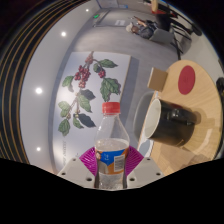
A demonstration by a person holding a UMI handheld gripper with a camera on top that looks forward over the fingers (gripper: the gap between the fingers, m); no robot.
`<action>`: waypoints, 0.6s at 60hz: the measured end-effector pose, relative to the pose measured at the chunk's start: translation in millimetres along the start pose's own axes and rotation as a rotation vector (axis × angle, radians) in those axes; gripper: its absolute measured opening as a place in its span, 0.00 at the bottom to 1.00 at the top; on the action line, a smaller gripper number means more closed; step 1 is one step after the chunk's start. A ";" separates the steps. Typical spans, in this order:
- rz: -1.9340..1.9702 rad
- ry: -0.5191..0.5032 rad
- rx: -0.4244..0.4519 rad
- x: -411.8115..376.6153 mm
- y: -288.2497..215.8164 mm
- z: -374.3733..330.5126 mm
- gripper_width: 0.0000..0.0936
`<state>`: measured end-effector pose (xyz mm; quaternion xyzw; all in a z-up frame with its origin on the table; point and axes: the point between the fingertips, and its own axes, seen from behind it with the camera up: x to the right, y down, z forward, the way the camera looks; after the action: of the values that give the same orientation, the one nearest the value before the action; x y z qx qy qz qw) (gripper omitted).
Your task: Pour water
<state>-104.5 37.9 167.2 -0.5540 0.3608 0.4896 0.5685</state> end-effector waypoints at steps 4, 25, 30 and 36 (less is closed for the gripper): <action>0.229 -0.033 -0.022 -2.9 0.0 19.7 0.33; 0.805 -0.080 0.013 -33.4 -11.6 9.9 0.40; 0.820 -0.045 0.030 -44.0 -4.7 29.1 0.41; 0.819 -0.032 0.018 -40.0 -3.6 30.1 0.41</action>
<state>-115.5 61.5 210.1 -0.3516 0.5470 0.6810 0.3369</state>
